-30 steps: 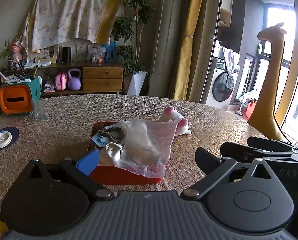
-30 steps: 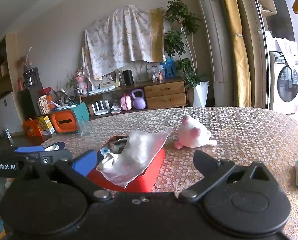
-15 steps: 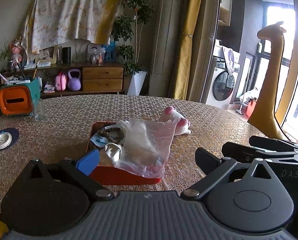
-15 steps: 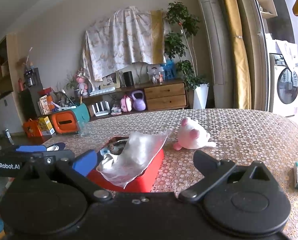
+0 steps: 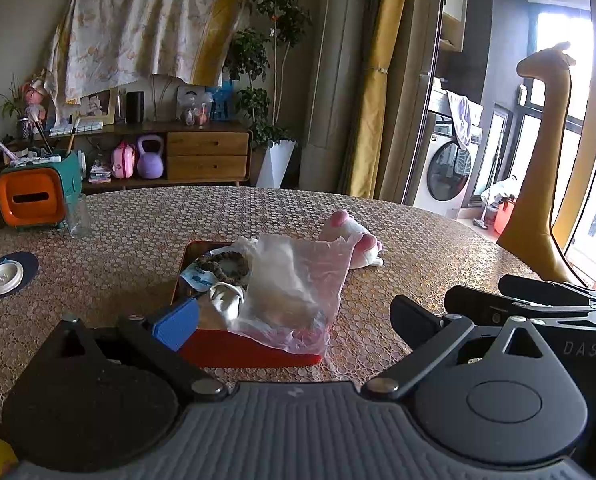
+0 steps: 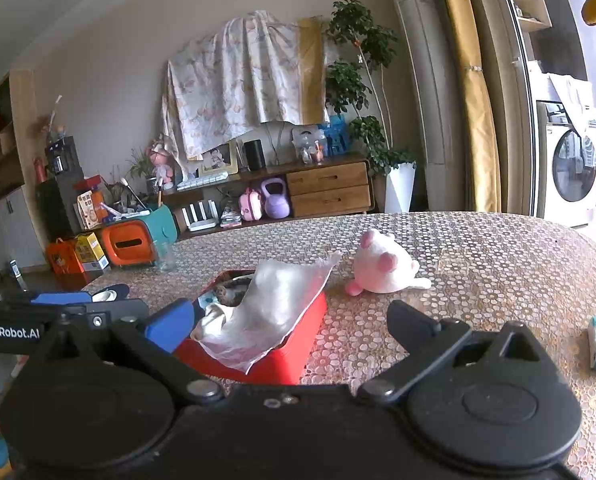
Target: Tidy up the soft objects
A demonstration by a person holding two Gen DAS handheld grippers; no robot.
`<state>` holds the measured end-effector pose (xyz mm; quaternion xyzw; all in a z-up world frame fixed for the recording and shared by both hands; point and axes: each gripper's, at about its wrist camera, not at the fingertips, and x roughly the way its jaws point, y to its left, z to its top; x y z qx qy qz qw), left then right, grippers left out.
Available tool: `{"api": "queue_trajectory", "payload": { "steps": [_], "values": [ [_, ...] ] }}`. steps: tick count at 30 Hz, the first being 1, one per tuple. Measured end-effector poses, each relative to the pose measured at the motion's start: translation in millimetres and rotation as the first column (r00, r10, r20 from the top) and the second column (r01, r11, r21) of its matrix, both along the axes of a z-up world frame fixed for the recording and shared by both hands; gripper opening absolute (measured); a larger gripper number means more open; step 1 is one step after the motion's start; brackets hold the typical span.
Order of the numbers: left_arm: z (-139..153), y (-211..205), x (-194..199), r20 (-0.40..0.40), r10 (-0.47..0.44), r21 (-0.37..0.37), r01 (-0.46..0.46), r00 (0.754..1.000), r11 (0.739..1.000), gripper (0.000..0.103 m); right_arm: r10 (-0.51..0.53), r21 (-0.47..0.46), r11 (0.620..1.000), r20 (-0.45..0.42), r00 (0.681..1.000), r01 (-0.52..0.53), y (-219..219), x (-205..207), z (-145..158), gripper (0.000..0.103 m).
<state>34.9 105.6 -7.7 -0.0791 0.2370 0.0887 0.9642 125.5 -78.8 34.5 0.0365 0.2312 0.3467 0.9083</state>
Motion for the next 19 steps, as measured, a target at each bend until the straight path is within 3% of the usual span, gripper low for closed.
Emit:
{"api": "queue_trajectory", "payload": {
  "steps": [19],
  "values": [
    [-1.9,-1.2,0.3,-0.004,0.020,-0.013,-0.020,1.000,1.000,0.102,0.002,0.001,1.000,-0.007,1.000,-0.002,0.9,0.5,-0.1,0.103]
  ]
}}
